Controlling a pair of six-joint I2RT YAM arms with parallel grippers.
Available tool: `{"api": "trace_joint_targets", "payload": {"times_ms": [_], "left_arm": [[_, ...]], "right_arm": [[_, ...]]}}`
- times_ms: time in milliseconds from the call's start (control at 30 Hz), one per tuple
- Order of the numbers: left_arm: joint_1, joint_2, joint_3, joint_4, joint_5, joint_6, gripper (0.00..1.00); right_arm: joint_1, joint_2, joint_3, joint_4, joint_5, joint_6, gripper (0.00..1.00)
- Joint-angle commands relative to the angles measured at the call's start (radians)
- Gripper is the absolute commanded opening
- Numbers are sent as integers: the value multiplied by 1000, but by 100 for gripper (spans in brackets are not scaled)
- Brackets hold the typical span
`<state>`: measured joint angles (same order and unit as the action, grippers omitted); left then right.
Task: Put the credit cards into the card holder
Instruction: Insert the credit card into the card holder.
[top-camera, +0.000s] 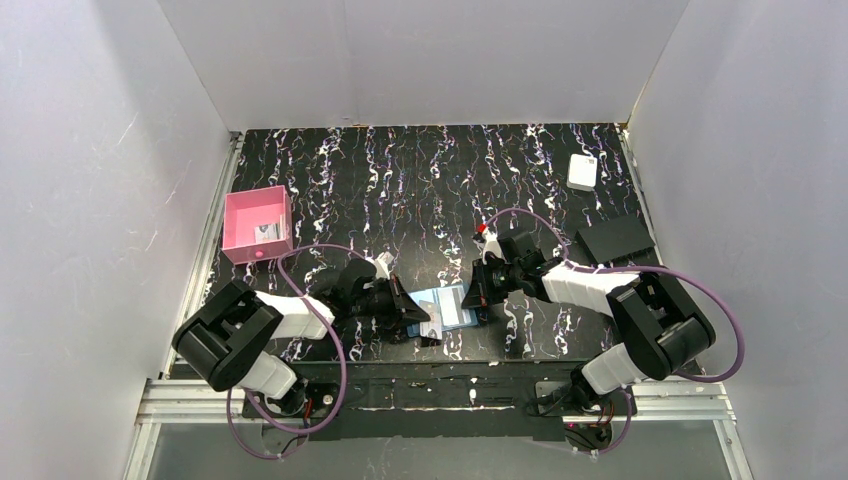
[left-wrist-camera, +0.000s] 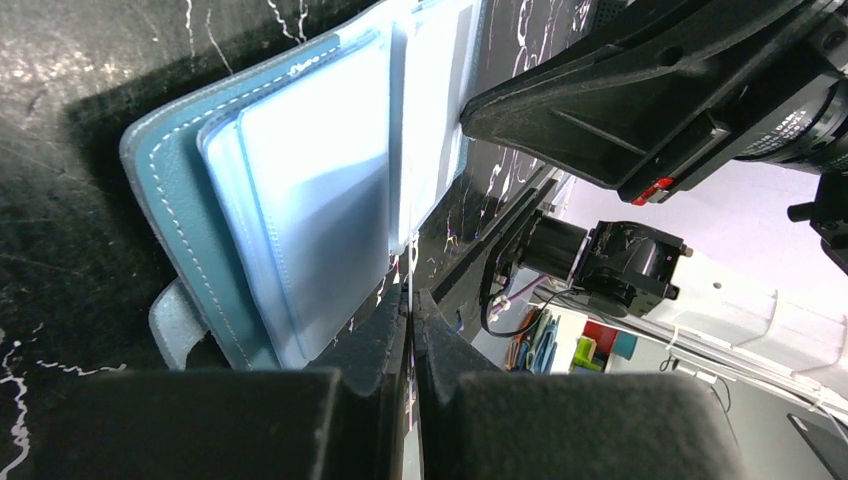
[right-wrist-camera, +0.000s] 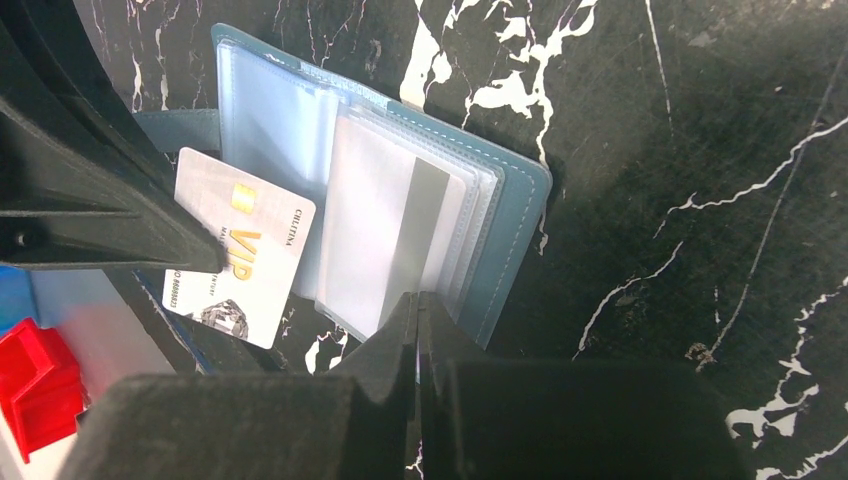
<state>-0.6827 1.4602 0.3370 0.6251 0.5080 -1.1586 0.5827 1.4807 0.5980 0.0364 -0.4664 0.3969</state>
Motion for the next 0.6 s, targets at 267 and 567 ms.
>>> {"api": "trace_joint_targets", "payload": {"times_ms": [267, 567], "left_arm": [[-9, -35, 9, 5, 14, 69, 0], [-11, 6, 17, 7, 24, 68, 0]], "right_arm": [[0, 18, -13, -3, 17, -5, 5], [0, 17, -13, -4, 17, -6, 5]]}}
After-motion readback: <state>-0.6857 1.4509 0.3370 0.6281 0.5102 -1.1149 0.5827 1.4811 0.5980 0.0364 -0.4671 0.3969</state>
